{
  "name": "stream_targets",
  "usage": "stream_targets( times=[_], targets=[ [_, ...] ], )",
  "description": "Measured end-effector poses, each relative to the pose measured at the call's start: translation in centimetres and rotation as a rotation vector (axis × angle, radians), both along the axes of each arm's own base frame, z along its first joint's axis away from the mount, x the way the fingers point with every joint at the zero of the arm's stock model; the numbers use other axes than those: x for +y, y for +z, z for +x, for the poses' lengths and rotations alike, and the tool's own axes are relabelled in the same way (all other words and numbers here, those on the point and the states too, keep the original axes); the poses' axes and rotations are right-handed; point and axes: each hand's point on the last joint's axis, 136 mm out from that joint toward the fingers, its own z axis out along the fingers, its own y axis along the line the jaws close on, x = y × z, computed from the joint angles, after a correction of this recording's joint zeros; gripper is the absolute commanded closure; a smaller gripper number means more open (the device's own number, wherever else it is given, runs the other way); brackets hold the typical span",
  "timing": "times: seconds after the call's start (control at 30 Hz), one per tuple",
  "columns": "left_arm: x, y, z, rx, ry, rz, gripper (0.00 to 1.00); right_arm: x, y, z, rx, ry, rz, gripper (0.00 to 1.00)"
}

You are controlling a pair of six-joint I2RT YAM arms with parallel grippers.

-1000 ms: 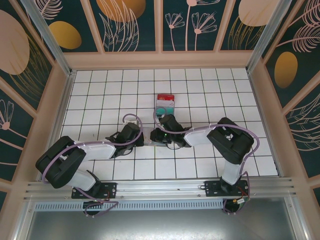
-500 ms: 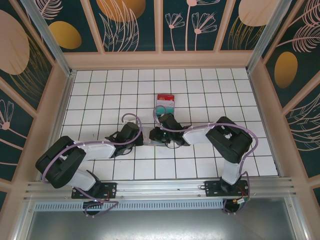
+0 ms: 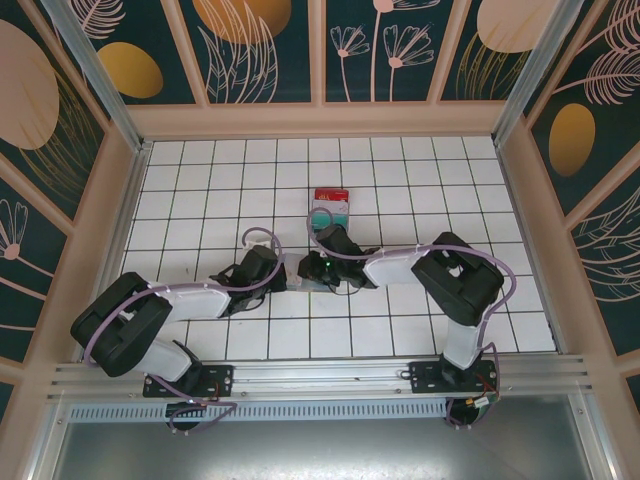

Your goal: Take the credit cards out of the card holder

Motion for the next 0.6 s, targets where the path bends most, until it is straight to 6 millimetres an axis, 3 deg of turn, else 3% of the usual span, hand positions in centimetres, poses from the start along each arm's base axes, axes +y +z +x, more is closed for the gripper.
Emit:
stream_targets(
  times=[0.23,0.6],
  targets=[
    [0.03,0.01,-0.07,-0.007,0.000,-0.008,0.99,0.15,-0.16,-0.11,0.043,-0.001,0.022,0.82],
    [0.20,0.03,-0.10,-0.005,0.015,-0.013,1.00,-0.38,-0.11,0.27,0.044,-0.029,-0.014,0.77]
  ],
)
